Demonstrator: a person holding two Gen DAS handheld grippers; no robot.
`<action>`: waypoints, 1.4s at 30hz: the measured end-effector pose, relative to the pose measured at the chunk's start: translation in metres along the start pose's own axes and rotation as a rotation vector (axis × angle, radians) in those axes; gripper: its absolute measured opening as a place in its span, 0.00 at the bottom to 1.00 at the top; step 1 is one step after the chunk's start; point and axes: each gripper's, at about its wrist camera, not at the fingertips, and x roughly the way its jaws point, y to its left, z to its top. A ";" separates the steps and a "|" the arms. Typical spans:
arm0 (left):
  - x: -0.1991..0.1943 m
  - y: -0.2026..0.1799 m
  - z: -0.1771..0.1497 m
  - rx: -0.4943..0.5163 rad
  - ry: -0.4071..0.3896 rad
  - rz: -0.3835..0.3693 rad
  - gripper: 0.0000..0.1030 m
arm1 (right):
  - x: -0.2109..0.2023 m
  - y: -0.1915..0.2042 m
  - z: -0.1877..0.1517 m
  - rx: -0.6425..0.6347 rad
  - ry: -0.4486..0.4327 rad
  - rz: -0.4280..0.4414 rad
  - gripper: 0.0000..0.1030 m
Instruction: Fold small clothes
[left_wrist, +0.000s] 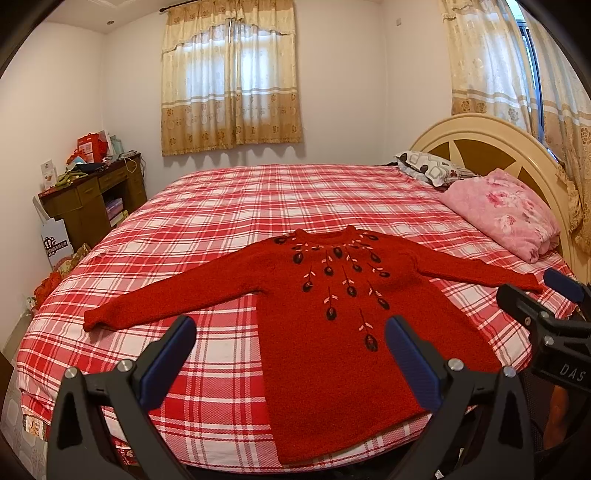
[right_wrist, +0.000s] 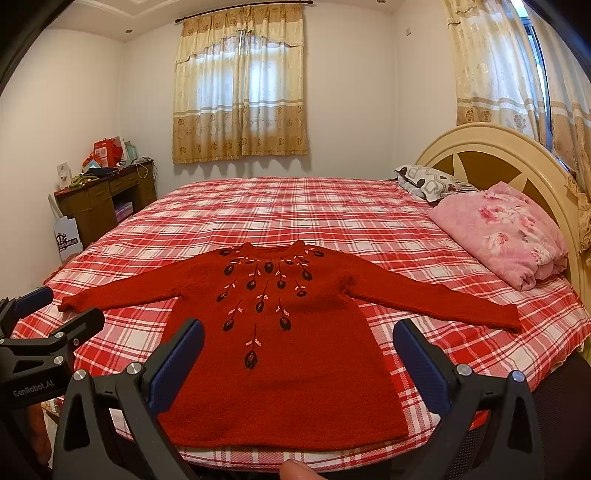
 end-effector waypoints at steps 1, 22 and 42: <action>0.000 0.000 0.000 -0.001 0.000 0.000 1.00 | 0.000 0.000 0.000 0.000 -0.001 -0.001 0.99; 0.001 0.001 0.000 0.000 0.001 -0.001 1.00 | 0.001 0.001 -0.002 -0.001 -0.001 0.000 0.99; 0.005 0.006 -0.004 0.002 0.008 0.001 1.00 | 0.005 0.003 -0.005 -0.006 0.009 0.004 0.99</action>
